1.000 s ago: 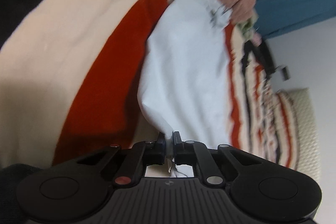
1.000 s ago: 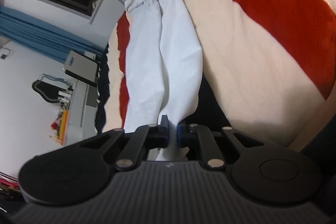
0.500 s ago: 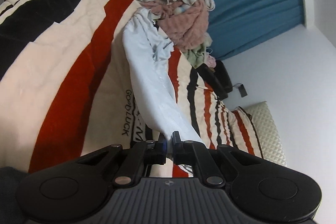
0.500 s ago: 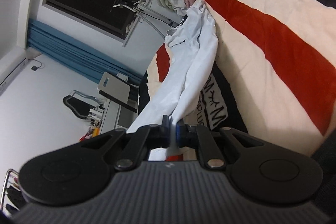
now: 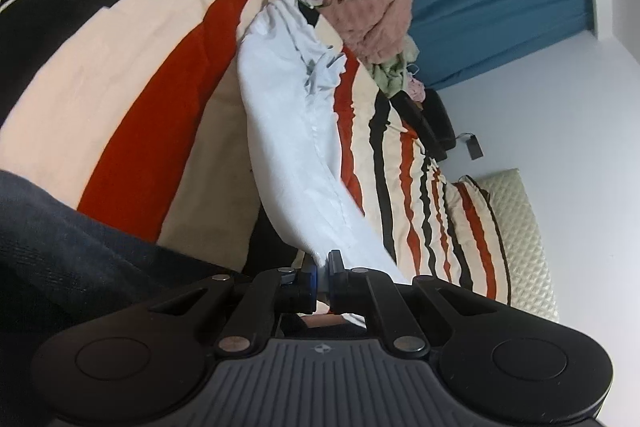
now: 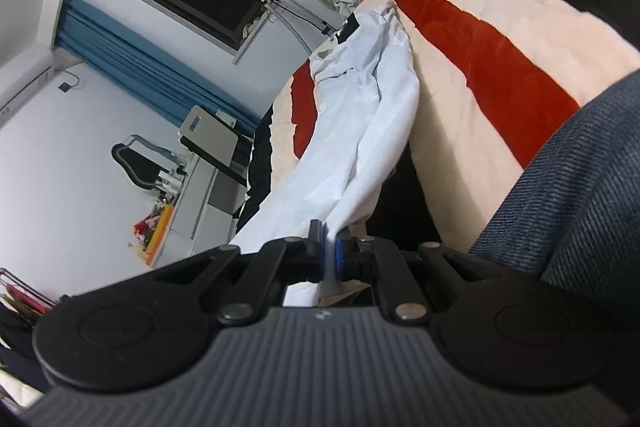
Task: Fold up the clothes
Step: 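Lift the hem with both grippers and fold it over toward the collar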
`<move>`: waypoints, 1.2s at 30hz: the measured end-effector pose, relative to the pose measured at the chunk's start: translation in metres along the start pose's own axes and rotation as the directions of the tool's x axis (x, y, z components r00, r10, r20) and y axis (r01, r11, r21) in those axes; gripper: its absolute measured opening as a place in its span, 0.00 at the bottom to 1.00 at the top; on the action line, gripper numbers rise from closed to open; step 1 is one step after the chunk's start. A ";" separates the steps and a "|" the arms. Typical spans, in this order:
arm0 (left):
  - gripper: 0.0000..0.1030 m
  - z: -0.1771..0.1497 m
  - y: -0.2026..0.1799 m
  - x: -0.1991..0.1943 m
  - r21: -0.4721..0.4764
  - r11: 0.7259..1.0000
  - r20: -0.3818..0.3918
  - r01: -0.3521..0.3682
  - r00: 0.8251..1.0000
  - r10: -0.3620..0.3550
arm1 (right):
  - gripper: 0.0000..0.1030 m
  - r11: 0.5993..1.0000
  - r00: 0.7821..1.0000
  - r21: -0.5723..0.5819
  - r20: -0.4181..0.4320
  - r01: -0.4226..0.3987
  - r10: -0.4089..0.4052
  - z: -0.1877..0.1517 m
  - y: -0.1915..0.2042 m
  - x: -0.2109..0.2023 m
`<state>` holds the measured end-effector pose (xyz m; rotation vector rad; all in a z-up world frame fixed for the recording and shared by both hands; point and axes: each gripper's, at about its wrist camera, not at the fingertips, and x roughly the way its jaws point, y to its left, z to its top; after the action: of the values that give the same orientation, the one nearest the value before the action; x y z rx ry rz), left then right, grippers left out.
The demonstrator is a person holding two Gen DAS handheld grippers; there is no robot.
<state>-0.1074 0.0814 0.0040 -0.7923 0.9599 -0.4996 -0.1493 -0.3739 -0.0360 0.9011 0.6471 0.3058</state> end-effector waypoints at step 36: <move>0.06 0.241 0.016 0.312 0.351 0.835 0.369 -0.423 0.882 0.292 | 0.09 0.930 0.961 -0.252 0.139 0.266 -0.238 0.189 -0.045 0.310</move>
<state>0.2571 -0.0349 -0.0927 -0.2647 0.6569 -0.2277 0.2090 -0.3628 -0.1080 0.5612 0.5986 0.1089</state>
